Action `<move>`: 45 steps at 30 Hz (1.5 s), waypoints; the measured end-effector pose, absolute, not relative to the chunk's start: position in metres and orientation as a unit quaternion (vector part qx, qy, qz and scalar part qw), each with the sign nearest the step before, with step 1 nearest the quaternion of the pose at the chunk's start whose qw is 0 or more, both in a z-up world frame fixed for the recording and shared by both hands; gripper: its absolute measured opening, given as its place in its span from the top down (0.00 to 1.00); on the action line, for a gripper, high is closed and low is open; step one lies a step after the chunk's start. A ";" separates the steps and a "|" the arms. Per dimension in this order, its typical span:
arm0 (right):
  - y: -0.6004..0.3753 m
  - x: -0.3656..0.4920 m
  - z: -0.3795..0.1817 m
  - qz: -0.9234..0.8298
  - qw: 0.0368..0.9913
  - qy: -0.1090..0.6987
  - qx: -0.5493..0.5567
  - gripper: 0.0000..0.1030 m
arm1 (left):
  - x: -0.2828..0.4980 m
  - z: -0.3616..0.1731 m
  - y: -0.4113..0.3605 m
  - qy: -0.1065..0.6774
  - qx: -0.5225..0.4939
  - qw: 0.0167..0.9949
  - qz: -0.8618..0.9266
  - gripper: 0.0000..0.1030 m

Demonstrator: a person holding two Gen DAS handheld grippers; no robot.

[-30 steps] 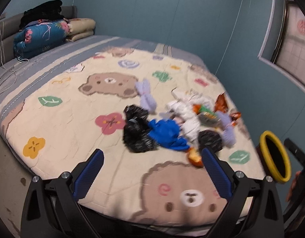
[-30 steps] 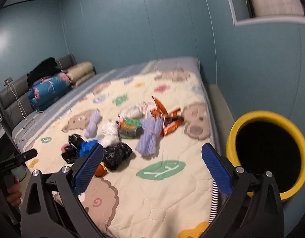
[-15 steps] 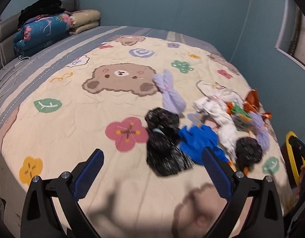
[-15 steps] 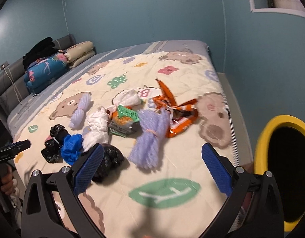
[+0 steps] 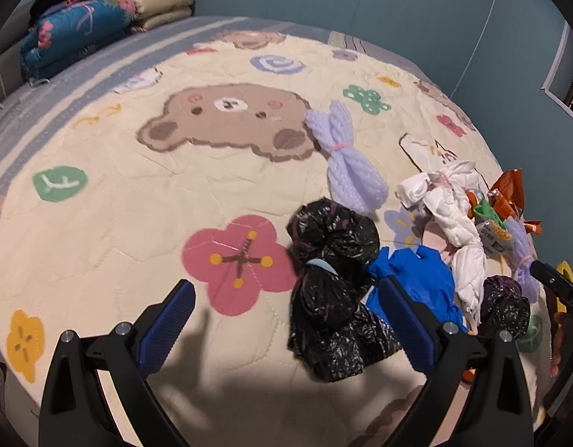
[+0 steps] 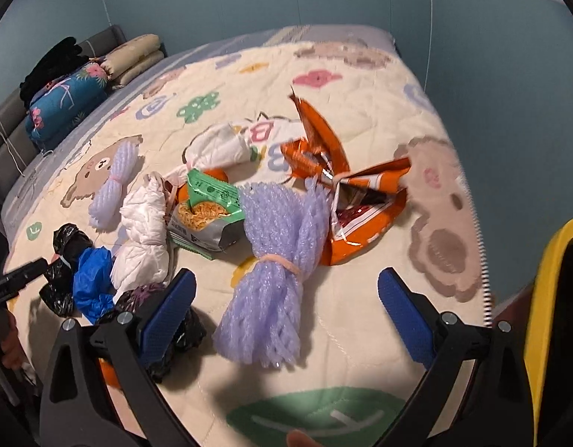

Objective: Collect trash
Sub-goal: 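Grasp the black plastic bag with the left tool while the right tool grasps the lavender mesh net, then carry the black bag and lavender net to the yellow bin and release both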

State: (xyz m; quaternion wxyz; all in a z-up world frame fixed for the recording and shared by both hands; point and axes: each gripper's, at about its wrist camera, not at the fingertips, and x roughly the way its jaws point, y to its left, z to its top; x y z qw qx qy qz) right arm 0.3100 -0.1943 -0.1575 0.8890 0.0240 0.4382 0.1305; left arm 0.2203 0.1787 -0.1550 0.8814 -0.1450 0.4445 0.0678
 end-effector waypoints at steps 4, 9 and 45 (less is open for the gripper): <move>-0.192 0.317 -0.168 0.121 0.883 0.453 0.021 0.31 | 0.229 -0.166 0.176 0.460 -0.157 0.873 0.042 0.19; -0.191 0.323 -0.180 0.098 0.872 0.479 0.024 0.58 | 0.235 -0.177 0.177 0.460 -0.190 0.867 0.015 0.43; -0.250 0.204 -0.070 0.204 0.888 0.397 0.113 0.77 | 0.161 -0.055 0.131 0.329 -0.144 0.933 -0.004 0.79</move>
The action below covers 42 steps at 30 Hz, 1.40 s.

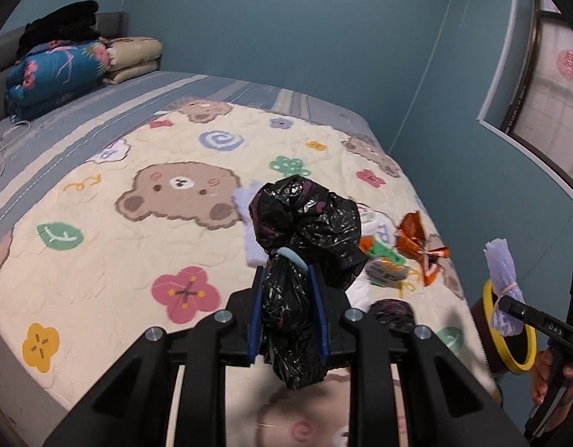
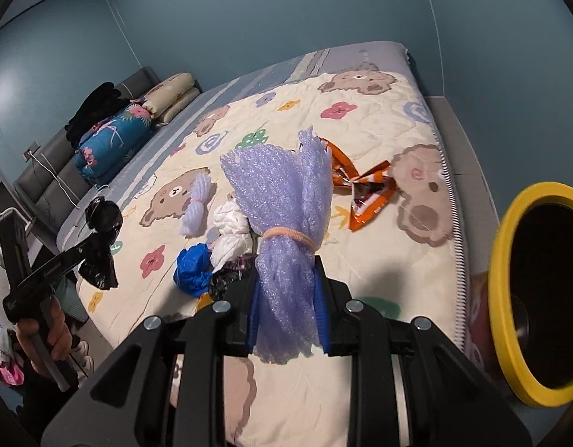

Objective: Collect trash
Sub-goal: 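Carry the black bag and lavender net to the yellow bin and release both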

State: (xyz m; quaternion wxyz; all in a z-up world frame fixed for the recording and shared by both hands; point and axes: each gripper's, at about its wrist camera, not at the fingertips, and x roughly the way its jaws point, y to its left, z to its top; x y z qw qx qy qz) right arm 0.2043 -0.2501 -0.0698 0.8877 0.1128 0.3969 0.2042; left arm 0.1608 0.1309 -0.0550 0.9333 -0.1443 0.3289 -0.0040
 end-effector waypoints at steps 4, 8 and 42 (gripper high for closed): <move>-0.270 0.190 -0.059 0.203 0.893 0.384 0.117 0.77 | 0.162 -0.045 0.107 0.325 -0.128 0.937 -0.020 0.79; -0.294 0.177 -0.047 0.195 0.901 0.366 0.129 0.77 | 0.169 -0.034 0.080 0.319 -0.118 0.939 -0.046 0.79; -0.453 0.132 0.009 0.037 0.946 0.258 0.194 0.77 | 0.236 0.013 -0.156 0.293 -0.055 0.922 -0.248 0.79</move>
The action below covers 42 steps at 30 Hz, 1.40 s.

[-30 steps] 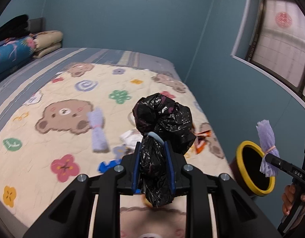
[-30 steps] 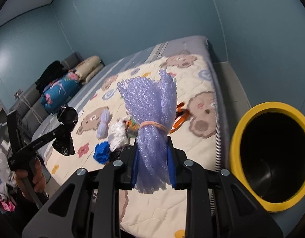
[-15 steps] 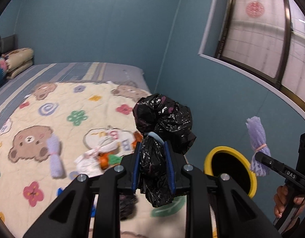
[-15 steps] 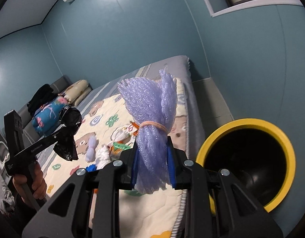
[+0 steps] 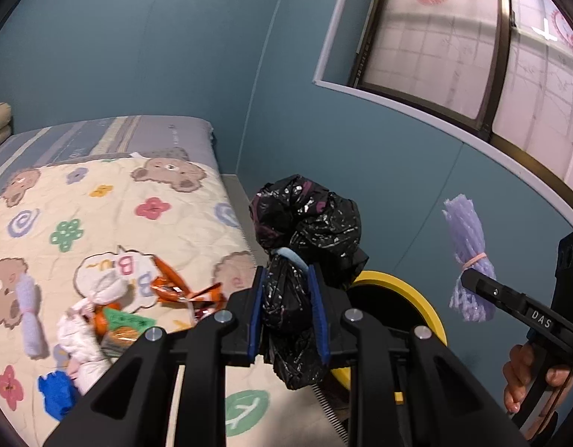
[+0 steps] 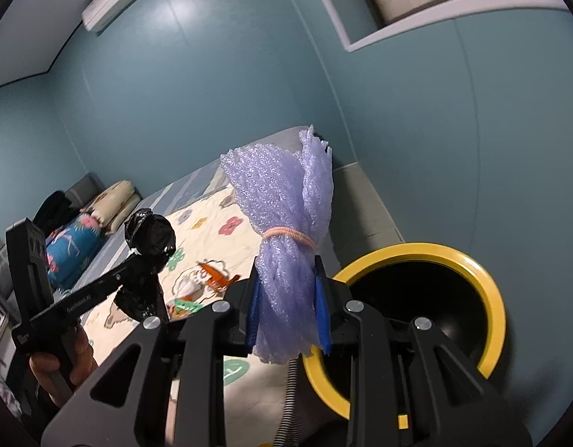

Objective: Collect trash
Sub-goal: 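Carry the black bag and lavender net to the yellow bin and release both, then move both tools back over the bed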

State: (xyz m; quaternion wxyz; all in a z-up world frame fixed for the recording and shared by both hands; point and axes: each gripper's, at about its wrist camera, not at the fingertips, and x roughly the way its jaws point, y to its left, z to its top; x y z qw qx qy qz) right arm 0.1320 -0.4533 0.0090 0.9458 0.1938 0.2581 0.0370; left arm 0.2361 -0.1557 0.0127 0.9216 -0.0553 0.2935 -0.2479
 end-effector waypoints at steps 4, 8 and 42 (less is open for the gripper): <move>-0.466 0.133 0.002 0.020 0.943 0.259 0.205 0.77 | 0.243 0.005 -0.183 0.304 -0.057 0.913 -0.264 0.79; -0.475 0.137 -0.004 -0.002 0.943 0.258 0.209 0.77 | 0.248 -0.003 -0.210 0.314 -0.051 0.905 -0.281 0.79; -0.521 0.162 -0.076 -0.082 0.902 0.327 0.269 0.55 | 0.285 -0.083 -0.302 0.401 -0.023 0.865 -0.302 0.42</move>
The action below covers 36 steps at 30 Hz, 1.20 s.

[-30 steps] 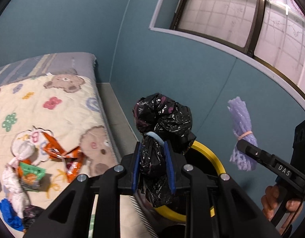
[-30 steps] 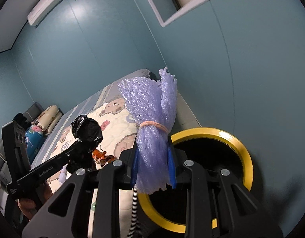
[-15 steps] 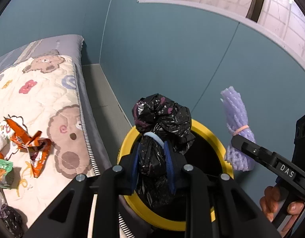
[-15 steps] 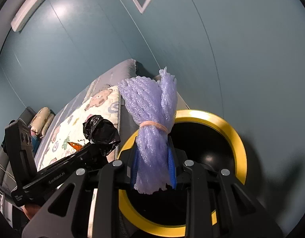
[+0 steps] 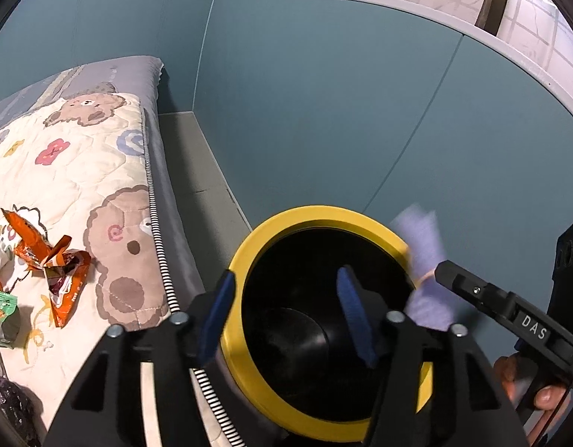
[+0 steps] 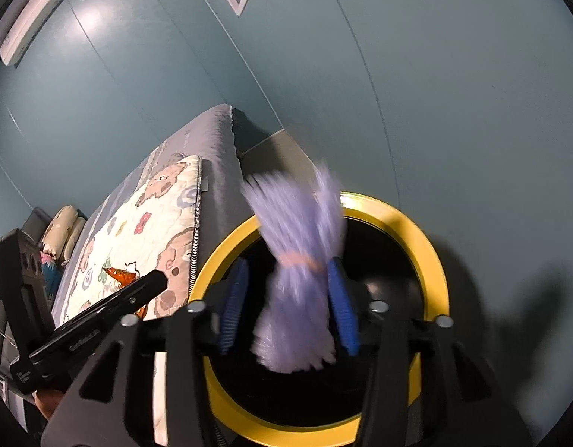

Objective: Collect trash
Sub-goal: 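Move both tools back over the bed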

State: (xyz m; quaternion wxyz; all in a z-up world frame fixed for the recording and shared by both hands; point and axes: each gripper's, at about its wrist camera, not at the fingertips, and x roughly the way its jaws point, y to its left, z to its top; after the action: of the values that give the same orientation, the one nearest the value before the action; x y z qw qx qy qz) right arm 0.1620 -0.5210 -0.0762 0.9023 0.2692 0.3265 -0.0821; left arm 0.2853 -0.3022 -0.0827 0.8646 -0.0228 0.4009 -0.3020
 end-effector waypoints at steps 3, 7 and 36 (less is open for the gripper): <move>-0.521 0.162 -0.080 -0.085 0.900 0.331 0.272 0.55 | 0.284 -0.080 -0.295 0.397 -0.026 0.868 -0.298 0.36; -0.520 0.158 -0.081 -0.083 0.898 0.332 0.277 0.51 | 0.279 -0.074 -0.284 0.389 -0.027 0.875 -0.287 0.28; -0.392 0.155 -0.009 0.039 0.936 0.291 0.194 0.41 | 0.224 -0.010 -0.098 0.305 -0.060 0.938 -0.151 0.10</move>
State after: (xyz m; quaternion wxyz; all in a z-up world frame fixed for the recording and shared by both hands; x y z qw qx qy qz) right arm 0.1547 -0.3920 -0.0092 0.9359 0.1944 0.2913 0.0392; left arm 0.2241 -0.0980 -0.0105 0.9383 -0.0604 0.3051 -0.1509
